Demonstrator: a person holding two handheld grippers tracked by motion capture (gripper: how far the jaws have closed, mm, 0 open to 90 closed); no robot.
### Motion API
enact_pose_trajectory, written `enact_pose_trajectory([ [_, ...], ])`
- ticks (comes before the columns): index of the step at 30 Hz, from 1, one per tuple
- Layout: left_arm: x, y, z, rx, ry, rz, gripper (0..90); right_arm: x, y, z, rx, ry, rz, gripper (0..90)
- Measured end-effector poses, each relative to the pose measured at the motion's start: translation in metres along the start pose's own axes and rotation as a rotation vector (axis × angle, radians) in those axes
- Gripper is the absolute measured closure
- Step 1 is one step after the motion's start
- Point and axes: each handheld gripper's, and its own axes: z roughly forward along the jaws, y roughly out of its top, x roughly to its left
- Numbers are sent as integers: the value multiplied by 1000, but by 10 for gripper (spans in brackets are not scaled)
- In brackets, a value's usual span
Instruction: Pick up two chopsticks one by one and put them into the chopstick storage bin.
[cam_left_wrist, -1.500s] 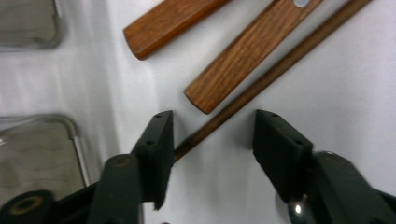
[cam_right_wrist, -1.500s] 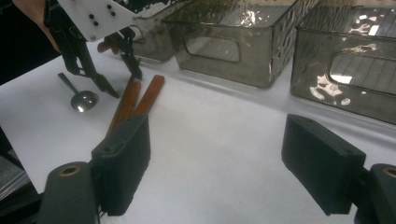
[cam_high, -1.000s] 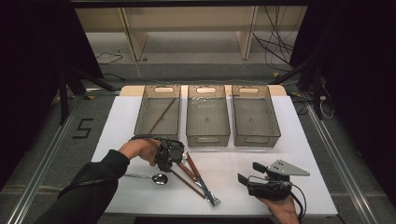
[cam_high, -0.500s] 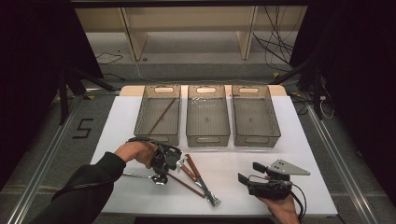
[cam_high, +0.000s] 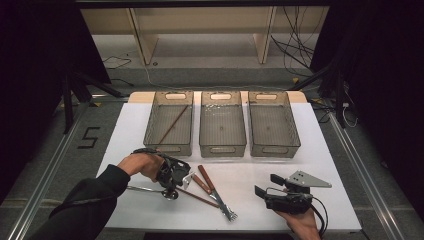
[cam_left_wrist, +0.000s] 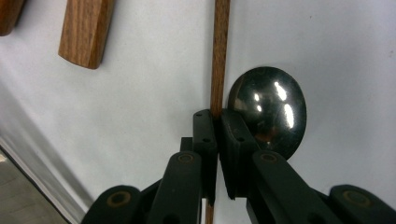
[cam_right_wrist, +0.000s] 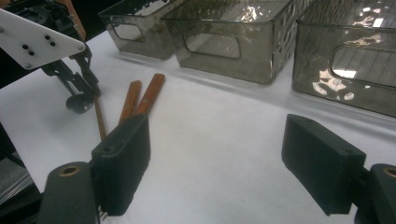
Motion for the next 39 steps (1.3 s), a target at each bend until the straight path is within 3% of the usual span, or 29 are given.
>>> enact_pose_trajectory([
  [9,-4,-4,-5,-15,13,-9,851,0,0,1,2,3,2,246],
  [19,-6,-10,-25,-49,68,-29,852,-1,0,0,-1,3,3,246],
  [23,-8,-11,-37,-83,98,-73,852,0,0,0,-2,3,6,246],
  [28,-7,-16,-51,-102,162,-205,851,0,0,0,-3,2,5,246],
  [39,13,-31,-80,-288,230,-559,850,0,0,-1,-4,0,6,246],
])
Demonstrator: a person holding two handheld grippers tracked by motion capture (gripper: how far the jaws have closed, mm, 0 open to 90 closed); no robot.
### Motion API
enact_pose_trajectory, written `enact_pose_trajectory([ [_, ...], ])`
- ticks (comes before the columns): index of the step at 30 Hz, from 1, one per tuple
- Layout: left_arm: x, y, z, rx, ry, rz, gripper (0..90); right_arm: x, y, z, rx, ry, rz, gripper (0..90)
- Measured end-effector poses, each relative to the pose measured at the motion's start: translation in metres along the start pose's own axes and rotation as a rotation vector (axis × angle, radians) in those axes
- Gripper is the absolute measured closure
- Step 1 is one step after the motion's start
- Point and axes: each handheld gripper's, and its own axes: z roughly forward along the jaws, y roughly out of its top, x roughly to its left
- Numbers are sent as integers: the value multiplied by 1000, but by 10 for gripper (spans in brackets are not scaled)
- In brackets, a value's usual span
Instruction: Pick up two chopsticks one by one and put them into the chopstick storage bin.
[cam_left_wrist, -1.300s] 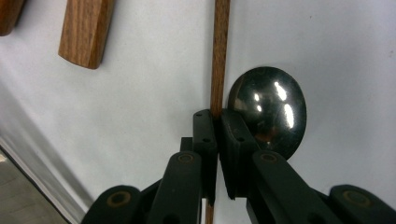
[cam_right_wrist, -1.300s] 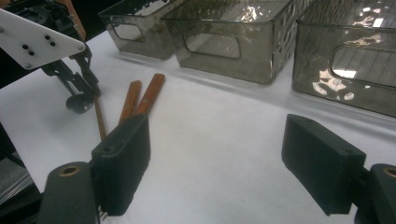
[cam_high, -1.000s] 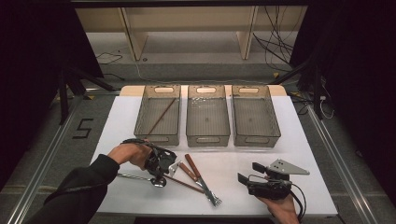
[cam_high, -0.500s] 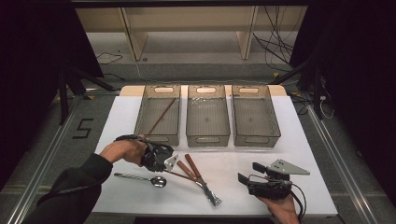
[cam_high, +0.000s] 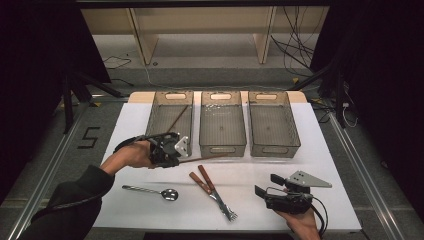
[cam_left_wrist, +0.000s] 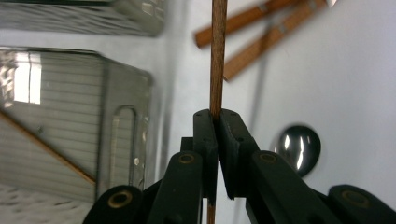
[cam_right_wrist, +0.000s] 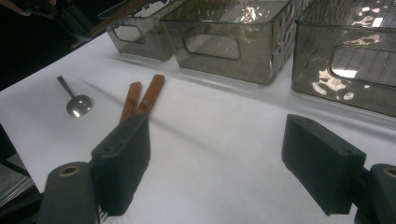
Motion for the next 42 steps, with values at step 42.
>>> enact_pose_trajectory([
  [42,122,-7,-10,-240,215,-625,849,0,0,0,-1,7,0,245],
])
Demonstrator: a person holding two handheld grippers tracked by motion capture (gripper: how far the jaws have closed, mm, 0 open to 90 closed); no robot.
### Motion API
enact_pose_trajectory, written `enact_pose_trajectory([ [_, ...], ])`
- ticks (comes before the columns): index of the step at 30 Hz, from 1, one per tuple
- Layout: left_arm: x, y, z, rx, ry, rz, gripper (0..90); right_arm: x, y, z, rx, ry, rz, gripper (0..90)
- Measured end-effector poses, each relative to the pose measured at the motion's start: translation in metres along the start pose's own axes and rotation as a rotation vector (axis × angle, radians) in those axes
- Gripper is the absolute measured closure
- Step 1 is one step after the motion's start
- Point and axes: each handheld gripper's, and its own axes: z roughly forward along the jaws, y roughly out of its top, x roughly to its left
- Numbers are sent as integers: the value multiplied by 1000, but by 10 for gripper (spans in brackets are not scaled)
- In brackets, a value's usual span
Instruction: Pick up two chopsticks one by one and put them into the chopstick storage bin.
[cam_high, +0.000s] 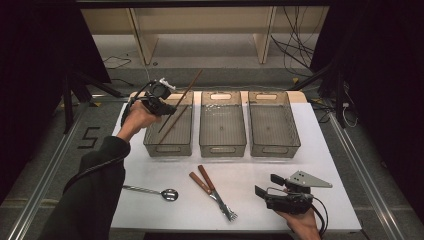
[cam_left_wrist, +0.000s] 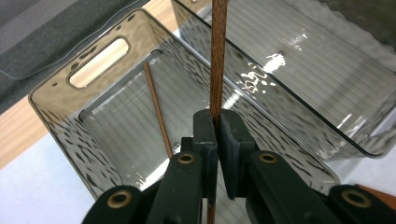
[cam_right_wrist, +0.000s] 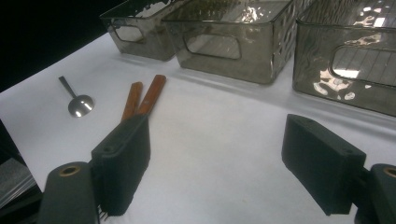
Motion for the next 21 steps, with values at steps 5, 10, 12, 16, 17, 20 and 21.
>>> enact_pose_trajectory([
  [5,3,-5,6,16,4,-21,848,0,0,0,1,0,-1,245],
  [10,6,-12,12,33,1,-51,849,0,0,0,1,-2,-1,245],
  [12,7,-15,13,41,1,-60,848,0,0,0,2,-1,0,245],
  [16,9,-22,17,57,-3,-75,848,0,0,0,2,-2,-1,245],
  [17,9,-24,19,61,-4,-81,848,0,0,0,2,-2,-1,245],
  [20,10,-29,24,86,-2,-89,847,1,0,0,3,-2,-5,245],
  [21,11,-31,26,92,-3,-98,847,1,0,0,3,-2,-5,246],
])
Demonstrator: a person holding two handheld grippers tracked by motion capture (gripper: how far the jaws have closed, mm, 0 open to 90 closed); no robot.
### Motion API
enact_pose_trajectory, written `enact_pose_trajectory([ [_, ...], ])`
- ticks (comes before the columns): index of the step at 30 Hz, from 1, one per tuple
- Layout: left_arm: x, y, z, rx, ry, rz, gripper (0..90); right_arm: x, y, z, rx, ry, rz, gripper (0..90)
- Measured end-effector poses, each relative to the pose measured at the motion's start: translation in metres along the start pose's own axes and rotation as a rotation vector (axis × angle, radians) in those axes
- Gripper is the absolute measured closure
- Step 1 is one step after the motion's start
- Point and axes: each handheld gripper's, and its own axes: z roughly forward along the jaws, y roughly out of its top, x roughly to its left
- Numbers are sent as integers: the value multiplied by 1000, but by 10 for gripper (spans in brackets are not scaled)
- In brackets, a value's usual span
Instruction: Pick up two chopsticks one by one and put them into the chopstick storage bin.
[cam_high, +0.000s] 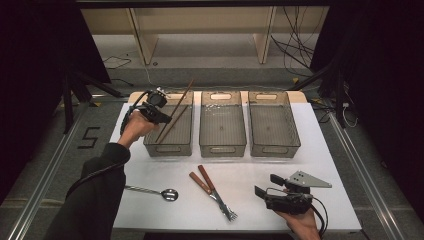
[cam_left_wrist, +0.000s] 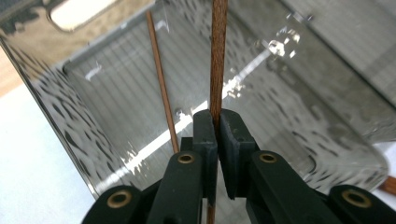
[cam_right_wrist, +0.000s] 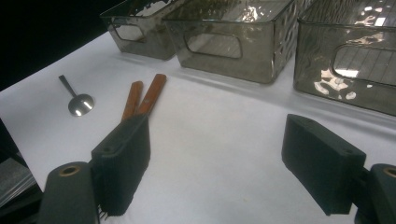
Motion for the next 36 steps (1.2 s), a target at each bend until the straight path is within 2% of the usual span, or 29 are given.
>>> enact_pose_trajectory([
  [6,3,-6,9,46,-9,-41,842,0,0,0,-1,0,3,246],
  [9,5,-6,10,38,-4,-72,811,0,0,0,-1,1,2,245],
  [12,4,-4,6,28,-11,-80,628,0,0,0,-1,1,5,245],
  [15,3,-2,-5,-9,-20,-80,511,0,0,0,0,1,2,245],
  [17,1,-1,-14,-39,-28,-78,465,0,0,0,0,1,1,245],
  [22,-10,-3,-30,-59,-44,-25,371,0,0,1,0,1,2,245],
  [33,-31,-23,-60,-89,-70,75,260,0,0,0,0,-1,4,245],
  [36,-36,-29,-65,-108,-81,81,243,0,0,0,-1,-1,2,245],
])
